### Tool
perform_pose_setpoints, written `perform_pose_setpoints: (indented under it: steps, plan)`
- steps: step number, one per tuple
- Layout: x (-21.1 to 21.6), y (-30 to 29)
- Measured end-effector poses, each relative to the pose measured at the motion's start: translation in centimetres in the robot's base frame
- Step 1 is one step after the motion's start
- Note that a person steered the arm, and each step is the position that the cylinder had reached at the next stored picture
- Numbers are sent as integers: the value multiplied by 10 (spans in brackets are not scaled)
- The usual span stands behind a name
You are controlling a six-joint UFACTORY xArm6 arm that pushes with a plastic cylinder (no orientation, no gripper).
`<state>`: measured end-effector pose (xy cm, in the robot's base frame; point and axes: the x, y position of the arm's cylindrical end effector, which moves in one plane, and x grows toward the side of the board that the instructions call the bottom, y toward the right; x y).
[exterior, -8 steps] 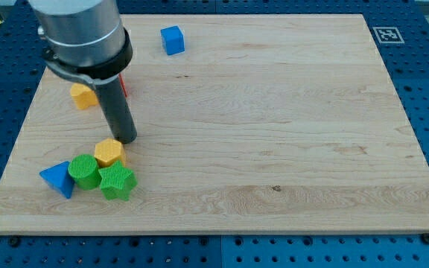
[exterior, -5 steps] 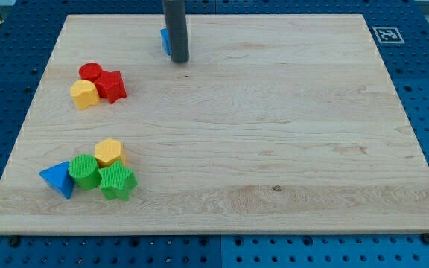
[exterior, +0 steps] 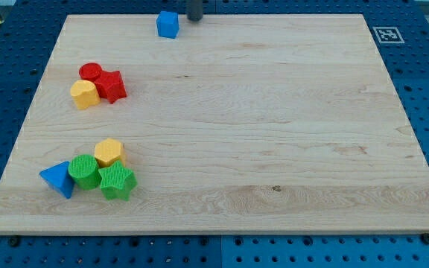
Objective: Push the blue cube right side of the red star
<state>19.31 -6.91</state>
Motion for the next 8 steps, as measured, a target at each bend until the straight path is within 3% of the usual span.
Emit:
perform_pose_setpoints:
  steps: [3, 8]
  plan:
    - [27, -32]
    - [165, -37]
